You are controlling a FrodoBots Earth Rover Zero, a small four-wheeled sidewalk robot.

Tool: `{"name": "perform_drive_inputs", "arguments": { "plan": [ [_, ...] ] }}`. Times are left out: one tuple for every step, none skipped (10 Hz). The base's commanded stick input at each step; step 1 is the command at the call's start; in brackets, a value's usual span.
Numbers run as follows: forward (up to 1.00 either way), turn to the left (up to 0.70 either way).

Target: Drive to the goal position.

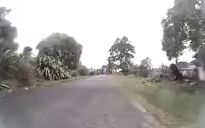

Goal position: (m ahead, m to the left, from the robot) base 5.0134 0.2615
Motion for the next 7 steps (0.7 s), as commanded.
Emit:
{"name": "perform_drive_inputs", "arguments": {
  "plan": [
    [0.85, 0.00],
    [0.85, 0.00],
    [0.85, 0.00],
    [0.85, 0.00],
    [0.85, 0.00],
    [0.85, 0.00],
    [0.85, 0.00]
  ]
}}
